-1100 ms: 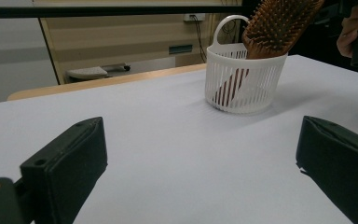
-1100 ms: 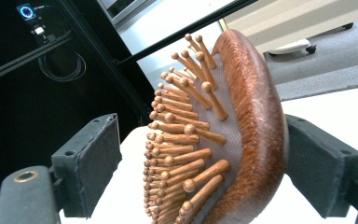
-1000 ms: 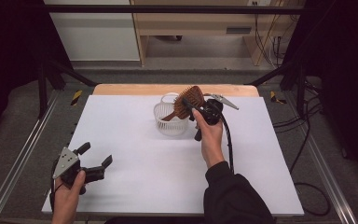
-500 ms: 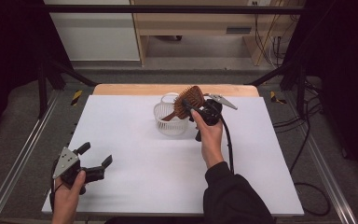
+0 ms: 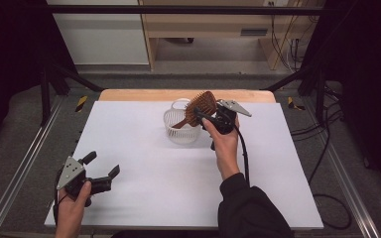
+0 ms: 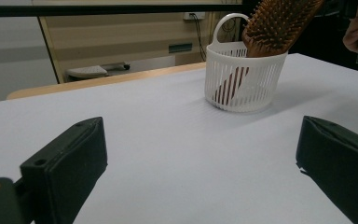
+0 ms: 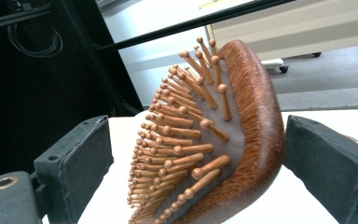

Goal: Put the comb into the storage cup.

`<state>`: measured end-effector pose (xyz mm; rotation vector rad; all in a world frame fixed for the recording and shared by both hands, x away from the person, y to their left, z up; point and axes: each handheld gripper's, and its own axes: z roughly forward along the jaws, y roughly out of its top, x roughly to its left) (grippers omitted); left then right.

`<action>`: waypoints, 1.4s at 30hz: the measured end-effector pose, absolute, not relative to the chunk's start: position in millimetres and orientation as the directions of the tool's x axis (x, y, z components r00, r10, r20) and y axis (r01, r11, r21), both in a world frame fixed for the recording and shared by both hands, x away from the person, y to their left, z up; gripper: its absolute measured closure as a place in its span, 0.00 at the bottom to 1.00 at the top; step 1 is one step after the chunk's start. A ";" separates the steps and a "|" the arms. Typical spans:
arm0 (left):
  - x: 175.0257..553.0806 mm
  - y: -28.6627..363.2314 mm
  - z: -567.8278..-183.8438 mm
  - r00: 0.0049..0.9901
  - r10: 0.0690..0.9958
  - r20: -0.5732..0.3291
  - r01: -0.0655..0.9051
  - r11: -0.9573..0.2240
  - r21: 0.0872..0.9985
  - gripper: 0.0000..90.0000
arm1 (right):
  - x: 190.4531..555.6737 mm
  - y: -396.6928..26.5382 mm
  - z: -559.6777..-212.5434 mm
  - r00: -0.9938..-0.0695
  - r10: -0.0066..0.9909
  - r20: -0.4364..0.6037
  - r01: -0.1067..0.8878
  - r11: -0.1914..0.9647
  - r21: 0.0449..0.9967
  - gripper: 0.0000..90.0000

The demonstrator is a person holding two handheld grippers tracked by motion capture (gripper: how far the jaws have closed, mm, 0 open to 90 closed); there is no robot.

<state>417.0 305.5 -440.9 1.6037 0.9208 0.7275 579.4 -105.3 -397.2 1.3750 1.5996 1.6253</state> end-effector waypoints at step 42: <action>416.6 306.9 -440.5 0.505 0.863 -0.005 0.185 -0.102 0.977 0.02 | 558.2 -118.7 -375.4 -0.377 0.897 0.231 0.239 -0.146 0.960 0.06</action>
